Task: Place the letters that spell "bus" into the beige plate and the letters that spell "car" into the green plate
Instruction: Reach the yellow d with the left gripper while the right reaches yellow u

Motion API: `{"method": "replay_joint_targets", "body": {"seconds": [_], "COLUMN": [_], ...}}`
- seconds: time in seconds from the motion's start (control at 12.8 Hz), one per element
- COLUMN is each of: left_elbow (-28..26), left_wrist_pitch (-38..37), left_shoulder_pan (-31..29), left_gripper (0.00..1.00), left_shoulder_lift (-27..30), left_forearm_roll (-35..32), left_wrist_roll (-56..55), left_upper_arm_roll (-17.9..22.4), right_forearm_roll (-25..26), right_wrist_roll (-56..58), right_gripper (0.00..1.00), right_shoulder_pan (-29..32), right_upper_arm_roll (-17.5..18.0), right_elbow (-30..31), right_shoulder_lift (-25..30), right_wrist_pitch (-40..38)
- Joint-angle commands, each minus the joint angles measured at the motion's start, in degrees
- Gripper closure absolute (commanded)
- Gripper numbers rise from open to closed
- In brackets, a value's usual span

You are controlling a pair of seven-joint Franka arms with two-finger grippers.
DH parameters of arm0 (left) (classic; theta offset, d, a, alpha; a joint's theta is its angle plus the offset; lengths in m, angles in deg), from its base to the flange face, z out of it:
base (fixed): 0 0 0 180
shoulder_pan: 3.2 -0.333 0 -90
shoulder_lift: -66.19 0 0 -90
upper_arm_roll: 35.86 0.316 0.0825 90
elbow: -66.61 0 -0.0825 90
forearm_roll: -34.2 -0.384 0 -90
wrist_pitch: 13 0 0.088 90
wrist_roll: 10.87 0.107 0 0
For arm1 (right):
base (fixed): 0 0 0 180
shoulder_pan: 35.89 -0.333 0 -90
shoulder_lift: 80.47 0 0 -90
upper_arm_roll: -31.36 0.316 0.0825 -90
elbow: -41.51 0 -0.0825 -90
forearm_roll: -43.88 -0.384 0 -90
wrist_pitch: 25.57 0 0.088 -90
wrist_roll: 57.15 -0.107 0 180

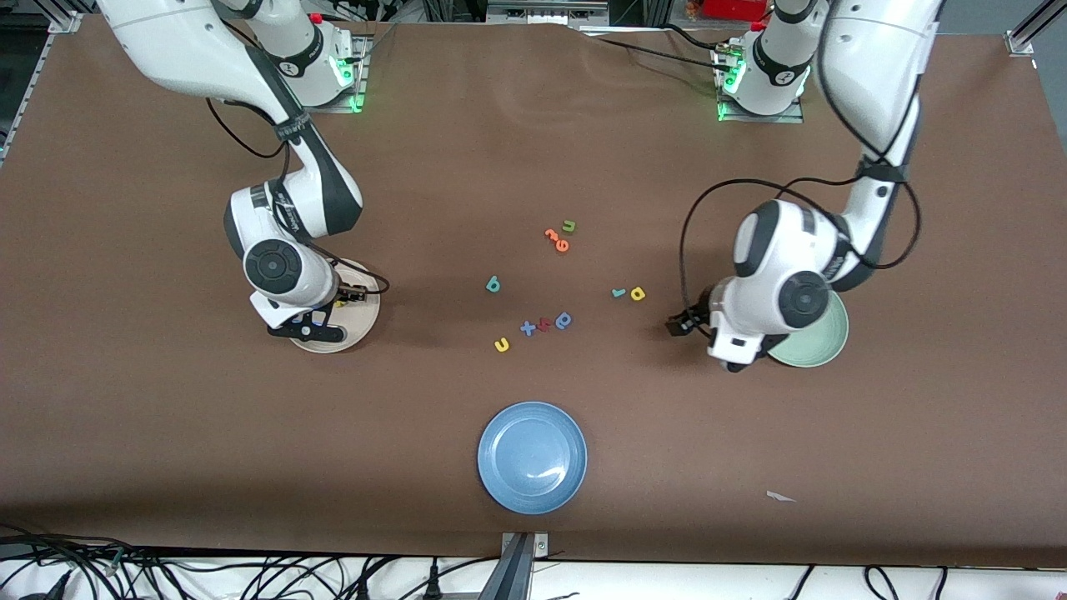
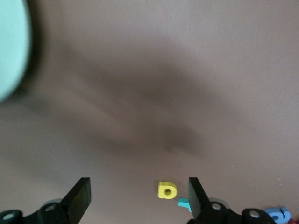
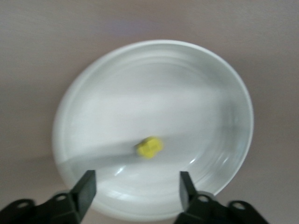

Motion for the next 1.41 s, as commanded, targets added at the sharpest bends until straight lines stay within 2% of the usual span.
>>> {"method": "replay_joint_targets", "body": {"seconds": [0.0,0.23,0.39,0.55,0.7,0.86,1.02,1.33], "left_elbow": [-2.0,-8.3,-9.0,-9.1,-9.2,-9.2,-9.4,-9.8], "left_wrist_pitch": [3.9,13.9,14.3,14.4,14.5,14.5,14.5,14.6], "left_shoulder_pan": [3.6,6.9,7.5,8.2,8.4,8.4,8.4,8.4], "left_gripper": [0.08,0.09,0.11,0.19,0.26,0.37,0.41,0.44], "left_shoulder_lift": [-1.0,-0.9,-0.7,-0.8,-1.0,-1.0,-1.0,-0.9], "left_forearm_roll": [1.4,1.3,1.3,1.3,1.3,1.3,1.3,1.3], "left_wrist_roll": [-8.1,-13.0,-14.0,-14.9,-15.0,-15.0,-15.0,-15.0], "left_upper_arm_roll": [0.8,0.9,0.9,0.9,0.9,0.9,0.9,0.9], "right_forearm_roll": [-7.0,-5.5,-3.7,-2.6,0.0,2.7,6.9,7.2], "right_wrist_roll": [0.6,3.9,4.8,7.5,14.8,17.0,17.6,17.7], "right_gripper": [0.00,0.00,0.00,0.00,0.00,0.01,0.30,0.30], "right_shoulder_pan": [-1.8,-7.2,-11.4,-12.7,-14.1,-14.1,-14.8,-14.6], "right_upper_arm_roll": [2.1,2.8,2.8,2.8,2.7,2.7,2.6,2.7], "right_elbow": [-5.4,-14.9,-21.3,-25.9,-26.6,-26.5,-25.2,-21.2], "right_shoulder_lift": [0.6,-5.7,-10.8,-15.3,-17.9,-20.9,-22.9,-23.2], "right_wrist_pitch": [-1.7,-1.5,0.4,1.6,11.4,18.0,24.7,32.6]}}
